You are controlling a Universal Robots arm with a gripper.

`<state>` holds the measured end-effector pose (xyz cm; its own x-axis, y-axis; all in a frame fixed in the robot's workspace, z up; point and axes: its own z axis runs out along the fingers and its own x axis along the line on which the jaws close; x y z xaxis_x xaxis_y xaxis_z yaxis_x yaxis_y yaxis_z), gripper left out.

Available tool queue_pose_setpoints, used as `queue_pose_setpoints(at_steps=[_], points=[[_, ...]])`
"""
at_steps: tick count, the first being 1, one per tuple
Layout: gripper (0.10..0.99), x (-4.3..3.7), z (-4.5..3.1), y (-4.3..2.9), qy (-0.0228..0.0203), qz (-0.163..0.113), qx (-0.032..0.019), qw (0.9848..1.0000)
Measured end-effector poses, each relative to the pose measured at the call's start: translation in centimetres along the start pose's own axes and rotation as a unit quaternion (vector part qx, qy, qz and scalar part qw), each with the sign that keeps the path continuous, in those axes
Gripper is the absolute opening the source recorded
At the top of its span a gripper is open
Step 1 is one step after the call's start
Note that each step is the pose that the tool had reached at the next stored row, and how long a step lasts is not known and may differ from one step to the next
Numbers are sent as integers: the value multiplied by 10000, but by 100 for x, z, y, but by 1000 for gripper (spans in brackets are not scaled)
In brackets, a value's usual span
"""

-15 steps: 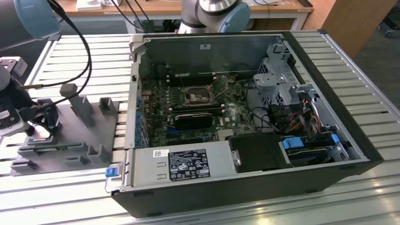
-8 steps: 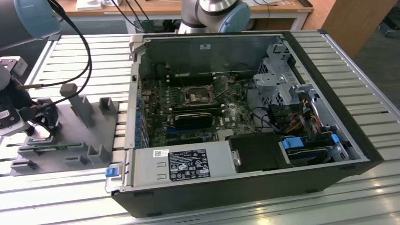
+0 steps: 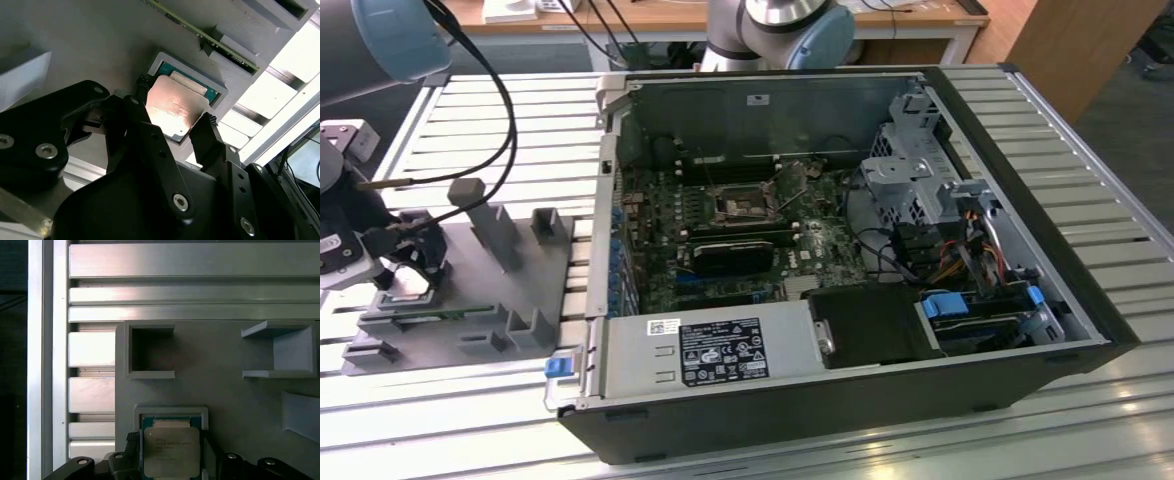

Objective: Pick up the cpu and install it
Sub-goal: 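Pick up the cpu and move it towards the insertion slot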

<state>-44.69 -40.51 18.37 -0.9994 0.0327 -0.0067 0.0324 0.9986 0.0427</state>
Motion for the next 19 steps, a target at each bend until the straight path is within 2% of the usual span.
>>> queue_pose_setpoints(at_steps=[7, 8, 9, 13, 19], points=[[612, 0, -14, 0, 0, 0, -1, 10000], [600, 0, -15, 0, 1, 0, 0, 10000], [537, 1, -15, 1, 1, 0, 0, 10000], [533, 0, -27, 1, -1, 0, -2, 10000], [533, -1, -165, 7, 0, 0, -4, 10000]])
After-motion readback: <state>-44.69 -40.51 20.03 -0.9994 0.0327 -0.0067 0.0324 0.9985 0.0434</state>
